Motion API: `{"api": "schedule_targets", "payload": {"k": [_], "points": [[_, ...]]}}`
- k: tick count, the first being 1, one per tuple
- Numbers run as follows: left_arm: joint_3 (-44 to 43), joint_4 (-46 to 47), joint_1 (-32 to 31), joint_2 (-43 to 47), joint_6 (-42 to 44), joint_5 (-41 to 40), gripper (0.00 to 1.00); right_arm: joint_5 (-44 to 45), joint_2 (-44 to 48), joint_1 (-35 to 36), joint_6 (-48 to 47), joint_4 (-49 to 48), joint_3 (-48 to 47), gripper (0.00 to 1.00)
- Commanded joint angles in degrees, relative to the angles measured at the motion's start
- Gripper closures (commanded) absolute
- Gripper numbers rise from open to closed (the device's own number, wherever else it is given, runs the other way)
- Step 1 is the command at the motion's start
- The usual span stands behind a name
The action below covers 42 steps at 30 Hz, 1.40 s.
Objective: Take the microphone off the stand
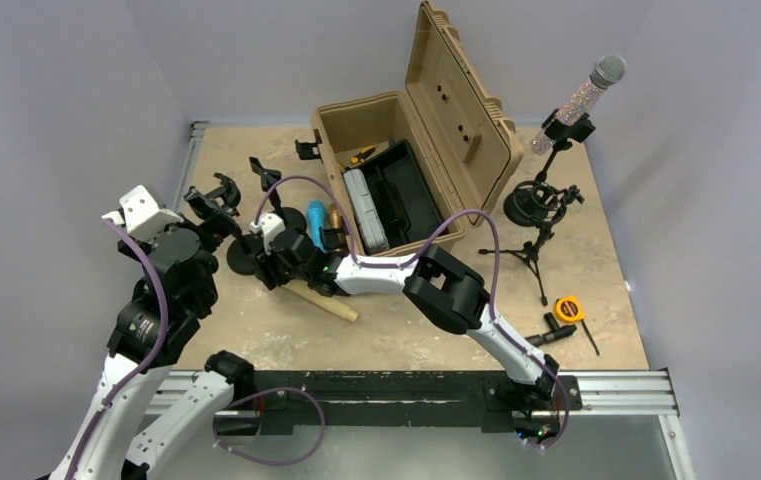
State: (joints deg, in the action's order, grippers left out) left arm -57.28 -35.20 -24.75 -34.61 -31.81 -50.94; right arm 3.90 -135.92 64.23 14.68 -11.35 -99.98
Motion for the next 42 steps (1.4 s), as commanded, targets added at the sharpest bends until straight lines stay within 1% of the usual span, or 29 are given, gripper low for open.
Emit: {"api": "schedule_targets", "payload": {"k": [1,4,6,9,11,13,18,23,29,32,36,42], "points": [[0.25,2.00,0.42,-0.37,1.41,0.89,0.00,4.38,-0.87,0.11,-1.48,-1.62,-2.59,0.68],[0.25,2.03,0.41,-0.36,1.40,1.10,0.00,5.70,-1.40,0.10,-1.82,-1.39,-3.08,0.58],[0.30,2.13,0.41,-0.45,1.40,1.26,0.00,6.10,-1.67,0.15,-2.03,-1.12,-3.30,0.50],[0.26,2.04,0.41,-0.67,1.40,1.16,0.00,5.86,-1.22,0.11,-2.24,-1.06,-3.32,0.41],[0.22,2.04,0.42,-0.71,1.40,1.46,0.00,5.49,-0.59,0.13,-2.45,-1.20,-3.12,0.35],[0.19,1.98,0.41,-0.72,1.40,1.60,0.00,5.55,0.04,0.11,-2.58,-1.24,-3.03,0.32],[0.29,2.02,0.41,-0.82,1.59,1.51,0.00,4.67,2.61,0.11,-2.99,-0.50,-3.55,0.30],[0.27,2.31,0.46,-0.81,2.16,1.96,0.00,3.85,8.17,0.12,-3.75,-1.36,-1.72,0.29],[0.39,2.44,0.41,-1.07,2.46,2.18,0.00,2.52,14.90,0.11,-4.56,-3.64,0.53,0.24],[0.39,2.42,0.41,-1.16,2.57,2.48,0.00,1.50,18.06,0.04,-4.48,-5.48,2.72,0.23],[0.33,2.66,0.41,-1.50,2.65,2.88,0.00,5.19,23.77,0.02,-5.80,-8.16,7.43,0.22],[0.35,2.68,0.41,-1.74,2.72,3.73,0.00,12.24,36.41,-0.02,-8.22,-16.50,19.20,0.20]]}}
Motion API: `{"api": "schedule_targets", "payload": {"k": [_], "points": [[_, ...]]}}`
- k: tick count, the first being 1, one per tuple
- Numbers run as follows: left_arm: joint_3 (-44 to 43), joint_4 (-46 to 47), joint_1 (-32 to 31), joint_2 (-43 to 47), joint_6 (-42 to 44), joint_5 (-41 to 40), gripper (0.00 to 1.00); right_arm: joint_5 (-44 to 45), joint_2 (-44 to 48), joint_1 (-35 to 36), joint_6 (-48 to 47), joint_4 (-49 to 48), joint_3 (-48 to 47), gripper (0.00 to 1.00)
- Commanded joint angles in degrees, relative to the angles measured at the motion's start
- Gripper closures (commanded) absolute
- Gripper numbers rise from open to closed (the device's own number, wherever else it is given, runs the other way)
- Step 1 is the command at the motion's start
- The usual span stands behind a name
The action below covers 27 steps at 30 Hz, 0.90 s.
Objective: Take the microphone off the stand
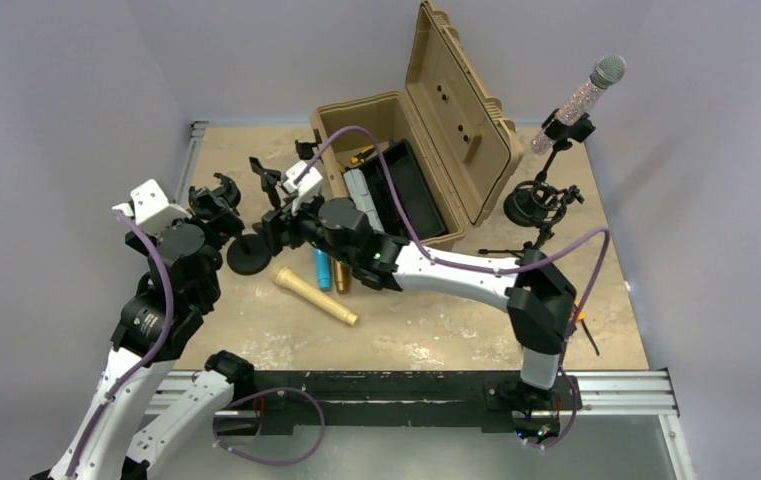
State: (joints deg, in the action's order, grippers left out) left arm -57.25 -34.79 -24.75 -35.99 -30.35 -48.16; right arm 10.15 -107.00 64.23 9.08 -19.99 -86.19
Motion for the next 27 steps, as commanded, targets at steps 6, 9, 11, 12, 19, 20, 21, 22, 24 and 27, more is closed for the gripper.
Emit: {"api": "schedule_targets", "payload": {"k": [6,9,11,12,19,20,21,22,24,27], "points": [[0.45,2.66,0.41,-0.66,1.56,2.33,0.00,14.33,18.95,-0.69,-5.34,-12.85,14.19,0.19],[0.48,2.71,0.43,-0.83,1.69,2.59,0.00,18.88,24.97,-1.15,-6.11,-14.19,17.42,0.19],[0.43,2.72,0.41,-0.71,1.76,3.07,0.00,21.97,28.55,-1.43,-6.71,-14.39,19.66,0.19],[0.40,2.80,0.42,-0.67,1.78,3.24,0.00,23.78,30.25,-1.53,-6.93,-14.26,20.53,0.19],[0.53,3.10,0.45,-0.59,2.14,4.34,0.00,35.49,43.82,-6.19,-3.46,-6.76,23.63,0.15],[0.55,3.11,0.43,-0.58,2.14,4.76,0.00,35.21,45.68,-8.40,-1.25,-3.99,23.24,0.15],[0.54,3.15,0.41,-0.60,2.16,5.20,0.00,34.84,47.79,-10.64,1.19,-0.64,22.79,0.14],[0.55,3.22,0.43,-0.51,2.18,5.57,0.00,34.52,49.24,-13.87,4.71,2.50,22.29,0.14],[0.49,3.32,0.41,-0.39,2.21,5.95,0.00,34.73,52.23,-16.51,8.25,8.29,21.91,0.14],[0.59,3.45,0.33,-0.50,2.37,6.34,0.00,37.71,55.91,-17.31,14.05,15.73,21.23,0.13]]}}
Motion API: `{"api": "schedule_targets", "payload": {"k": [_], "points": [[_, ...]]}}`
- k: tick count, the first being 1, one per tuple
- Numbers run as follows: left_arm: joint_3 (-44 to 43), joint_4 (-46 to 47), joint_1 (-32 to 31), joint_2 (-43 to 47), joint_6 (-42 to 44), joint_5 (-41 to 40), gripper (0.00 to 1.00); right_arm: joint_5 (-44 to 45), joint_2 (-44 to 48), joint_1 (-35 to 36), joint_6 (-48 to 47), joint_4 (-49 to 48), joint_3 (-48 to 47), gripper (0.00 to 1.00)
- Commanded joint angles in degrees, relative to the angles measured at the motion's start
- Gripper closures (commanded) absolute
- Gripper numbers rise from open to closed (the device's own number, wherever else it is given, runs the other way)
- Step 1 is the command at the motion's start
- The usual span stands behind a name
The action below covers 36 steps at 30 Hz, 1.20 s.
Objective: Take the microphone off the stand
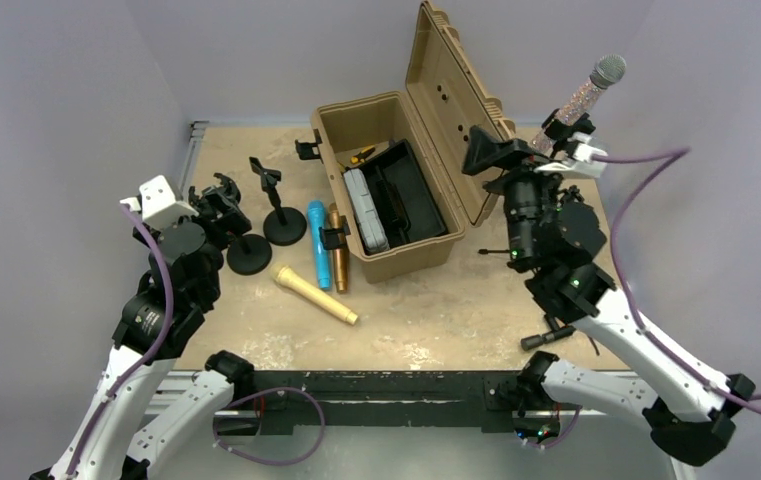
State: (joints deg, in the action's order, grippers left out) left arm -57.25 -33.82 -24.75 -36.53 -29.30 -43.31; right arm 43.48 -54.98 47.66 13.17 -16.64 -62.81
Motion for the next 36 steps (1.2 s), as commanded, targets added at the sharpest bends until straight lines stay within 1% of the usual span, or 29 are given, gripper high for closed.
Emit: {"api": "schedule_targets", "payload": {"k": [1,4,6,9,13,14,17,19,23,27,32,36], "points": [[0.60,2.54,0.32,-0.02,1.35,1.76,0.00,5.62,4.75,-1.03,12.29,15.43,-2.72,0.13],[0.89,3.15,-0.04,0.04,1.94,3.36,0.00,8.29,5.31,-3.44,19.27,25.33,-5.05,0.12],[1.19,4.01,-0.23,0.29,2.98,5.66,0.00,7.15,4.33,-7.38,22.12,30.20,-6.32,0.12],[1.72,5.68,-0.44,0.56,4.46,9.20,0.00,4.24,3.29,-13.66,22.15,32.45,-7.30,0.12],[2.13,6.86,-0.80,0.88,5.45,11.97,0.00,2.23,3.37,-20.79,21.20,31.95,-7.12,0.12],[2.17,6.96,-0.94,0.93,5.54,12.57,0.00,0.41,3.17,-23.53,21.02,31.79,-6.85,0.12],[2.31,7.63,-1.30,1.09,6.25,13.84,0.00,-7.75,2.43,-35.45,17.23,29.80,-5.89,0.12],[2.44,7.95,-1.70,1.36,6.55,13.95,0.00,-12.46,2.52,-41.77,15.02,28.55,-6.24,0.11],[2.58,8.37,-2.70,1.68,7.03,14.53,0.00,-16.91,1.91,-50.54,13.17,29.10,-7.07,0.10],[2.74,8.79,-4.03,2.12,7.68,14.68,0.00,-27.06,1.00,-60.29,12.27,30.16,-4.97,0.10],[2.74,9.09,-5.31,2.36,8.37,14.31,0.00,-29.48,1.10,-60.94,15.40,31.26,-2.94,0.09],[2.89,9.27,-5.96,2.32,8.63,14.31,0.00,-35.00,-0.74,-61.01,18.62,32.46,-0.43,0.09]]}}
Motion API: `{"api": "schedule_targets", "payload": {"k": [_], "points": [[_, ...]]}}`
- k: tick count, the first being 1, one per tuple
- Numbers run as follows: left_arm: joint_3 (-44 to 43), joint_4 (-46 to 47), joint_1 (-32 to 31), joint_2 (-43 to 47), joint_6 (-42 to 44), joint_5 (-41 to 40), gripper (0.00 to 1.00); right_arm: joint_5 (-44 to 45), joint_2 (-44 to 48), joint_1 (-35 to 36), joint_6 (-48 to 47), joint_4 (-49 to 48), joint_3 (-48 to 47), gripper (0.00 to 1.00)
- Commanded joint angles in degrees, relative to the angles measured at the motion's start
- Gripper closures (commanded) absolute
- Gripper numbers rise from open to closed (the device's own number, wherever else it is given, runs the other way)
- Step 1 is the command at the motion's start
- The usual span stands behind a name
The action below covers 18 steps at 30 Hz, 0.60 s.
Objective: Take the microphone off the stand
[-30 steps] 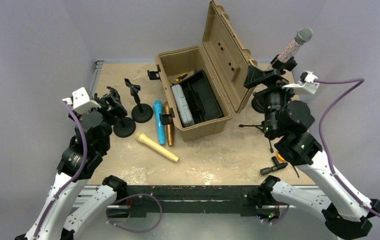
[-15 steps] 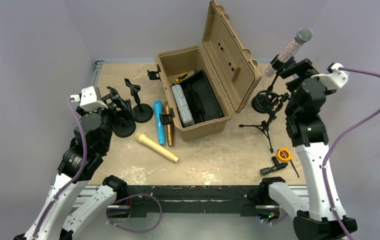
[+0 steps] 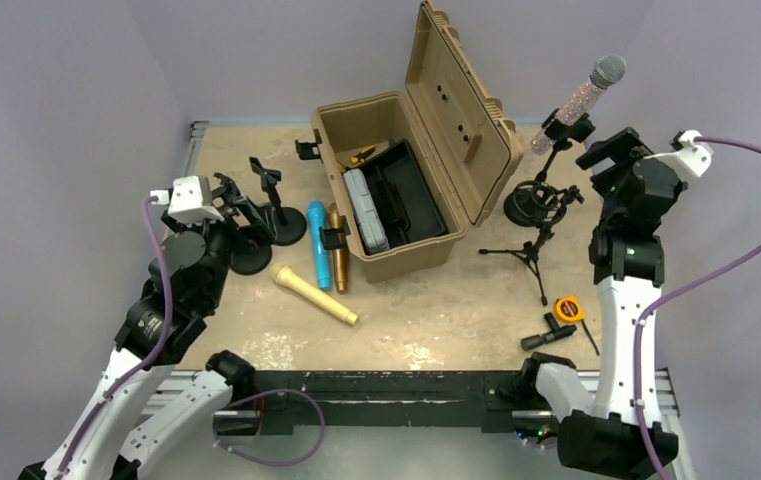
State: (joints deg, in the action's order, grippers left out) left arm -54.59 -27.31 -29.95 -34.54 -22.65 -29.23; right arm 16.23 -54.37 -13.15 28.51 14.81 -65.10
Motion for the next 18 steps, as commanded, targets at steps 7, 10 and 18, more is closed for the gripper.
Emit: {"api": "schedule_targets", "payload": {"k": [7,10,18], "points": [[0.22,2.84,-0.94,0.14,1.91,0.59,0.00,-10.22,-2.19,-0.16,12.14,1.58,5.61,0.11],[0.18,2.86,-0.98,-0.28,1.91,0.75,0.00,-10.07,-3.90,-0.15,14.68,3.38,5.11,0.12],[0.18,2.92,-0.95,-0.93,1.82,1.41,0.00,-11.55,-3.01,-0.18,17.40,7.02,3.66,0.13]]}}
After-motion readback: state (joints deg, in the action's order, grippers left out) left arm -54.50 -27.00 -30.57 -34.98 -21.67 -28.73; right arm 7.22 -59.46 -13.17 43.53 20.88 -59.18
